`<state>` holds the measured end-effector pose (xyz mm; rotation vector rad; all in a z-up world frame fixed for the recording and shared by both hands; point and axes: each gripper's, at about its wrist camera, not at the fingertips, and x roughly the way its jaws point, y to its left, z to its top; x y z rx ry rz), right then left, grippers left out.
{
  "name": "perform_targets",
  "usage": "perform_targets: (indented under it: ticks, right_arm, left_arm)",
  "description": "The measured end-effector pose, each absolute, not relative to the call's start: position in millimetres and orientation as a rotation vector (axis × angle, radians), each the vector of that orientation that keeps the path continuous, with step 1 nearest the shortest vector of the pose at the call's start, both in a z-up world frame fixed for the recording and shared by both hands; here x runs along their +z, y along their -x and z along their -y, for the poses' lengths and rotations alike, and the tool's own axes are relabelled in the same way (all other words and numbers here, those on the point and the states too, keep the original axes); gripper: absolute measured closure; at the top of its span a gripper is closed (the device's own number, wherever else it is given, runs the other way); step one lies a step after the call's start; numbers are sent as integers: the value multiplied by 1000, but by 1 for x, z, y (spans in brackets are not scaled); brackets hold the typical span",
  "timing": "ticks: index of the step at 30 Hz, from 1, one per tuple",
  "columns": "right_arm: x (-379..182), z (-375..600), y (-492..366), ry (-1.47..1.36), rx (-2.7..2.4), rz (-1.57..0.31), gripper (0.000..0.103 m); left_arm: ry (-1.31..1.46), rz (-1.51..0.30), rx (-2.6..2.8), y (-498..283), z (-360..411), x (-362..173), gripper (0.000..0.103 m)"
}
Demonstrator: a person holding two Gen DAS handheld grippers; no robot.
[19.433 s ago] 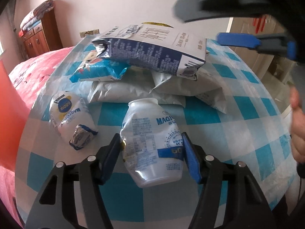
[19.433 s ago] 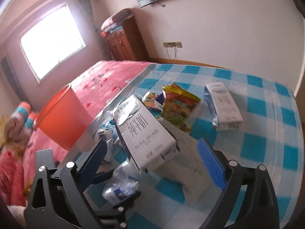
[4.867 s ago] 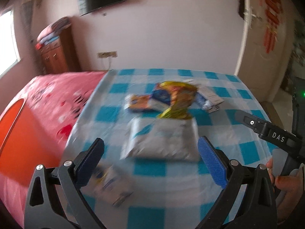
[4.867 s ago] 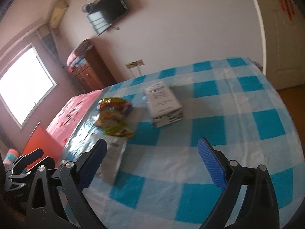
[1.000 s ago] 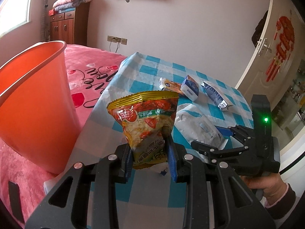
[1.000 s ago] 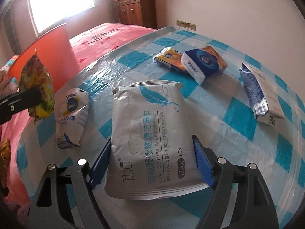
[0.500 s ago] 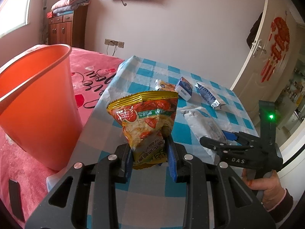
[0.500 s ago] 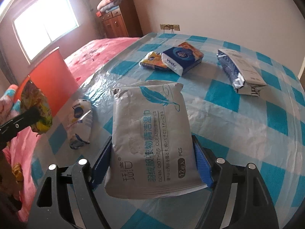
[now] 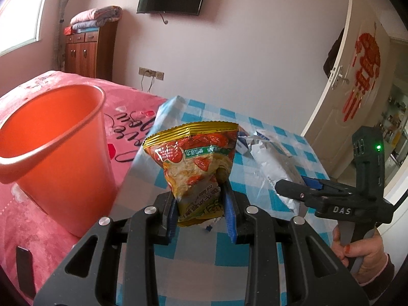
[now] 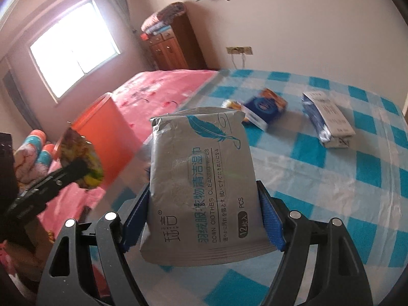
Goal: Collect trash
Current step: 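Carry both items over the orange bucket and open both tools to drop them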
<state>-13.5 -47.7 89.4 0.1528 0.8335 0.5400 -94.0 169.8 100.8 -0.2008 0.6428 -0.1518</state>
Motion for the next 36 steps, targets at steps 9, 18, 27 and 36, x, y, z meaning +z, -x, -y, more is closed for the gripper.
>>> perform_targets:
  ticks: [9,18,27,36]
  right_arm:
    - [138,-10,13,-118,685,-792,26]
    - [182,-98,-6,-47,856,-758,26]
    - [198,-179,-35,-1,965,-757,25]
    - [185,-215,-56,-36,979,-777,15]
  left_arm:
    - [225,-543,-70,104,-210,133,71]
    - [243,-443,79,107,-269,164,71]
    - [290,-473,194,87,-321,152,71]
    - [322,-531,280,78,-342,125,38]
